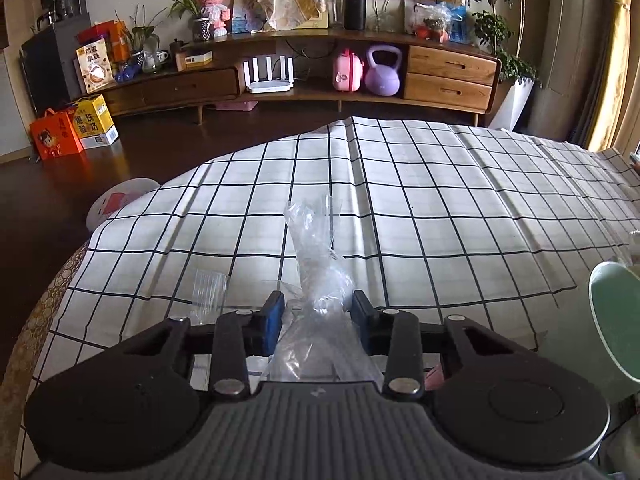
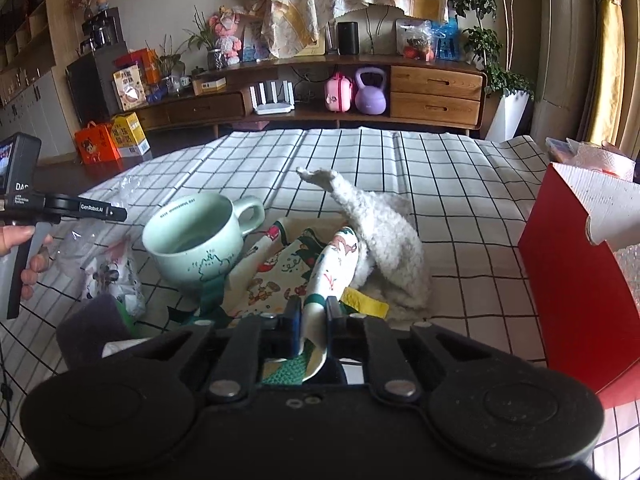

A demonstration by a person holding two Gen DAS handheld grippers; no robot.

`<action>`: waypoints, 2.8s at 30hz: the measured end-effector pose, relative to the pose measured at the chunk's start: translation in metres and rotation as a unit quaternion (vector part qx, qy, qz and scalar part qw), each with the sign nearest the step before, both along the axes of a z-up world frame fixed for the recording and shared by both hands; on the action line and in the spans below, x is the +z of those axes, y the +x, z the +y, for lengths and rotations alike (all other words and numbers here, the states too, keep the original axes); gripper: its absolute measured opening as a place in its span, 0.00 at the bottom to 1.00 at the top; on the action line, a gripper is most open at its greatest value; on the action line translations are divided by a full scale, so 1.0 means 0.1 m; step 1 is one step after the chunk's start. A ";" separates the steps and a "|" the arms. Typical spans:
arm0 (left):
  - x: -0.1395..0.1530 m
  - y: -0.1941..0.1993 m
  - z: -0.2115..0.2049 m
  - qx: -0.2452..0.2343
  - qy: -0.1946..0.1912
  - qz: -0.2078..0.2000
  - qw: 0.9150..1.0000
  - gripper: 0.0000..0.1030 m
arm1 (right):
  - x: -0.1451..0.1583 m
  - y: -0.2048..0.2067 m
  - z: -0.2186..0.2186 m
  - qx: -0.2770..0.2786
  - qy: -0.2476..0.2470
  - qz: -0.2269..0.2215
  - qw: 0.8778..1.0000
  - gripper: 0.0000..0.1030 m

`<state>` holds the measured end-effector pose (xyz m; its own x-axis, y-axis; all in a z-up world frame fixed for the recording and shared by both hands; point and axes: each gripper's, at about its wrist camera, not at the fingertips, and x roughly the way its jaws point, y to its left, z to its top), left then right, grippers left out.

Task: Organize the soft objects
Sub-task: 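Grasp the clear plastic bag with the left gripper while the right gripper grasps the Christmas-print towel, then carry the plastic bag and the towel over the red box with both grippers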

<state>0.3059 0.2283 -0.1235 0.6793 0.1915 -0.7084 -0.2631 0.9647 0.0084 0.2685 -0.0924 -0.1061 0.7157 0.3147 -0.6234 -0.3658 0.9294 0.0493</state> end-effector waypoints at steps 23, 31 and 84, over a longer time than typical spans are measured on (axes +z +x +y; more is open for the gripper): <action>0.98 -0.60 -0.33 -0.033 -0.043 -0.028 0.998 0.33 | 0.83 -0.69 -0.57 0.002 0.060 -0.062 0.996 0.05; 1.37 -0.85 -0.78 -0.090 -0.054 -0.036 0.994 0.33 | 1.07 -0.91 -0.86 -0.015 0.071 -0.077 0.994 0.05; 1.26 0.55 -5.07 -0.327 -0.064 -0.051 0.941 0.33 | 1.04 0.13 -3.30 -0.235 0.069 -0.121 0.962 0.05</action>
